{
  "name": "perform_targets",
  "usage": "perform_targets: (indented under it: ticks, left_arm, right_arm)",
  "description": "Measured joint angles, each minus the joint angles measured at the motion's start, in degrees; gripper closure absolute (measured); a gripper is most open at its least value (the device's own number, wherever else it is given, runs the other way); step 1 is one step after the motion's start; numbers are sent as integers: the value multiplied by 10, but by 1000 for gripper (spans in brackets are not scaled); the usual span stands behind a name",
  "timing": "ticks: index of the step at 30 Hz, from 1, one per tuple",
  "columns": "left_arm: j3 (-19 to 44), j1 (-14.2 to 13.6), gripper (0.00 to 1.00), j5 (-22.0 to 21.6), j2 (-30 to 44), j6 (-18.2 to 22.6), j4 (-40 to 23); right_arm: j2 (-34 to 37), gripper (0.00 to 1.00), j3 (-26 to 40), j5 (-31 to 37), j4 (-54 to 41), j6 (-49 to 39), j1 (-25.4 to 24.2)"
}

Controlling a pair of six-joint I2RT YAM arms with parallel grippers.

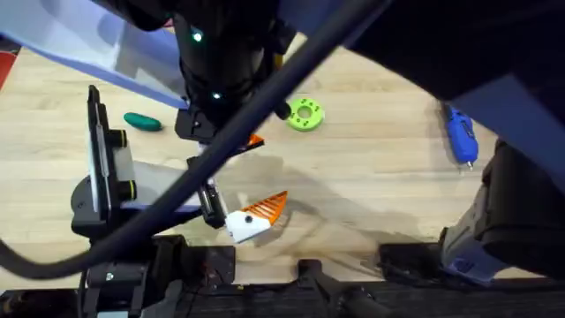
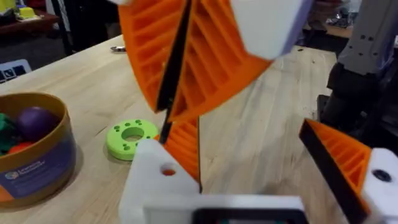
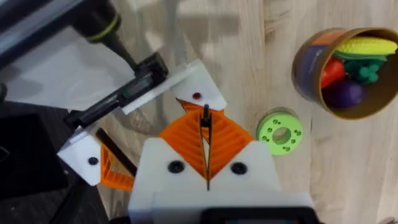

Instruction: Pick up the gripper from the table and insert it into the empty holder that is missing its gripper. Then pick up a screw, insert it into the mounting hole, and use the screwdriver to tighten it. Finally, clean up the table by picking up the vegetable and placing it into the bucket.

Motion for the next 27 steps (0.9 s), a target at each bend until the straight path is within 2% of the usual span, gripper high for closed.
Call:
perform_targets:
  ticks: [27]
  left_arm:
    - [0,0,13,0,0,0,0]
  right_arm:
    - [3,995,0,0,3,-12,9]
